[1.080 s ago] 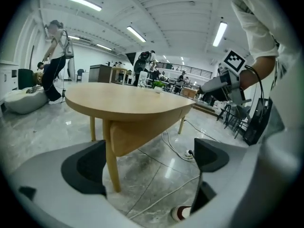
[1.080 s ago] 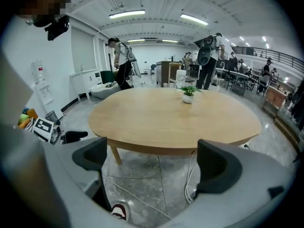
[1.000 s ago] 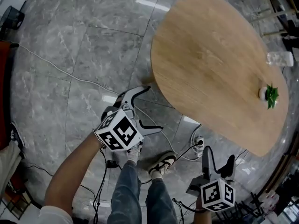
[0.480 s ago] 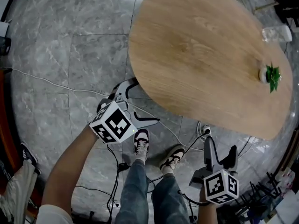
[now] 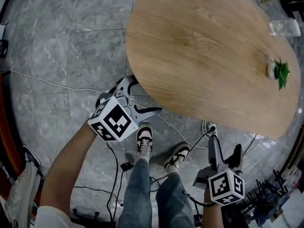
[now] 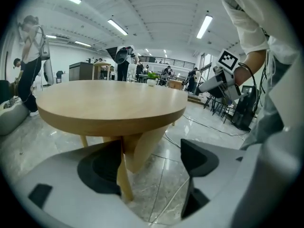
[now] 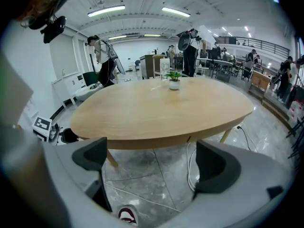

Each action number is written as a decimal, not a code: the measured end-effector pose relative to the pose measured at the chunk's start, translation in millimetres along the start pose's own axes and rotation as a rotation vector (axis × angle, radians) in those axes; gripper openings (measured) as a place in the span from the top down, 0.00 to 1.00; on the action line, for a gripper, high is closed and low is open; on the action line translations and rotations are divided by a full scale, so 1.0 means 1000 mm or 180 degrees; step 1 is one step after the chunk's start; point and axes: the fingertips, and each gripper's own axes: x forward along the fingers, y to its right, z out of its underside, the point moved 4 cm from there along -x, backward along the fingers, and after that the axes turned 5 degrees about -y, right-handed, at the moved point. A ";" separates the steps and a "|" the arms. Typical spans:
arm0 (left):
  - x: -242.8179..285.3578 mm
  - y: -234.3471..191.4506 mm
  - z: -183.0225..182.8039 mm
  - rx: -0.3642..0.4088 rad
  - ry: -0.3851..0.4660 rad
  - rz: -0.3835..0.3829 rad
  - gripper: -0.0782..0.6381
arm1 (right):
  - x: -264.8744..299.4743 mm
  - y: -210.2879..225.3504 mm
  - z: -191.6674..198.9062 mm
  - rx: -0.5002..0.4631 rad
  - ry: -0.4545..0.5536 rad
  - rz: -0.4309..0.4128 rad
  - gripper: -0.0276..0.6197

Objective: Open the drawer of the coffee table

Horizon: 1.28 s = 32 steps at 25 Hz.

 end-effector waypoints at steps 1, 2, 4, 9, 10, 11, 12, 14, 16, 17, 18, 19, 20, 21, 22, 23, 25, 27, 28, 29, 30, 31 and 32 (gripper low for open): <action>0.001 0.000 0.001 0.0026 -0.0026 -0.0015 0.36 | 0.000 0.000 0.000 0.0014 0.0003 -0.0003 0.05; 0.002 0.000 0.002 0.0044 -0.0045 -0.0024 0.38 | 0.001 0.000 0.000 0.0030 0.0010 -0.0005 0.05; 0.004 0.000 0.002 0.0049 -0.0052 -0.0042 0.41 | 0.001 0.001 -0.001 0.0047 0.0024 -0.0001 0.05; 0.006 -0.008 -0.001 0.0034 -0.0030 -0.0165 0.52 | 0.005 0.003 -0.005 0.0054 0.0024 0.0005 0.05; 0.006 -0.009 -0.001 0.0035 -0.0029 -0.0192 0.54 | 0.006 0.004 -0.006 0.0058 0.0022 0.0006 0.05; 0.006 -0.010 -0.001 0.0039 -0.0032 -0.0218 0.56 | 0.006 0.004 -0.006 0.0061 0.0019 0.0007 0.05; 0.006 -0.011 -0.001 0.0048 -0.0037 -0.0242 0.58 | 0.007 0.005 -0.006 0.0066 0.0013 0.0008 0.05; 0.006 -0.013 -0.001 0.0061 -0.0040 -0.0278 0.60 | 0.008 0.005 -0.005 0.0076 0.0004 0.0010 0.05; 0.005 -0.014 -0.001 0.0051 -0.0029 -0.0312 0.63 | 0.008 0.005 -0.004 0.0086 0.0007 0.0011 0.05; 0.005 -0.015 -0.001 0.0048 -0.0024 -0.0333 0.64 | 0.008 0.005 -0.004 0.0092 0.0014 0.0012 0.05; 0.004 -0.016 -0.001 0.0052 -0.0021 -0.0353 0.67 | 0.008 0.005 -0.004 0.0098 0.0020 0.0014 0.05; 0.004 -0.016 -0.001 0.0058 -0.0020 -0.0369 0.67 | 0.008 0.005 -0.004 0.0102 0.0024 0.0016 0.05; 0.004 -0.016 -0.001 0.0065 -0.0021 -0.0381 0.67 | 0.009 0.006 -0.005 0.0105 0.0027 0.0019 0.05; 0.005 -0.016 -0.001 0.0071 -0.0021 -0.0390 0.67 | 0.009 0.007 -0.006 0.0107 0.0029 0.0021 0.05; 0.005 -0.015 -0.002 0.0076 -0.0021 -0.0393 0.67 | 0.009 0.008 -0.006 0.0109 0.0033 0.0023 0.05; 0.005 -0.015 -0.002 0.0084 -0.0022 -0.0391 0.67 | 0.008 0.008 -0.007 0.0113 0.0037 0.0022 0.05; 0.004 -0.015 -0.002 0.0110 -0.0021 -0.0376 0.68 | 0.007 0.008 -0.009 0.0123 0.0054 0.0017 0.05; 0.003 -0.016 -0.001 0.0159 -0.0018 -0.0351 0.69 | 0.007 0.007 -0.009 0.0129 0.0075 0.0016 0.05; 0.003 -0.016 -0.001 0.0189 -0.0016 -0.0336 0.70 | 0.007 0.006 -0.009 0.0135 0.0082 0.0018 0.05; 0.003 -0.017 -0.001 0.0222 -0.0013 -0.0318 0.70 | 0.007 0.006 -0.008 0.0145 0.0084 0.0022 0.05; 0.002 -0.017 -0.001 0.0252 -0.0007 -0.0299 0.70 | 0.007 0.007 -0.008 0.0156 0.0083 0.0028 0.05; 0.002 -0.017 -0.001 0.0274 0.0000 -0.0279 0.71 | 0.007 0.007 -0.007 0.0166 0.0080 0.0035 0.05; 0.002 -0.016 -0.001 0.0291 0.0005 -0.0256 0.71 | 0.006 0.006 -0.006 0.0175 0.0075 0.0039 0.05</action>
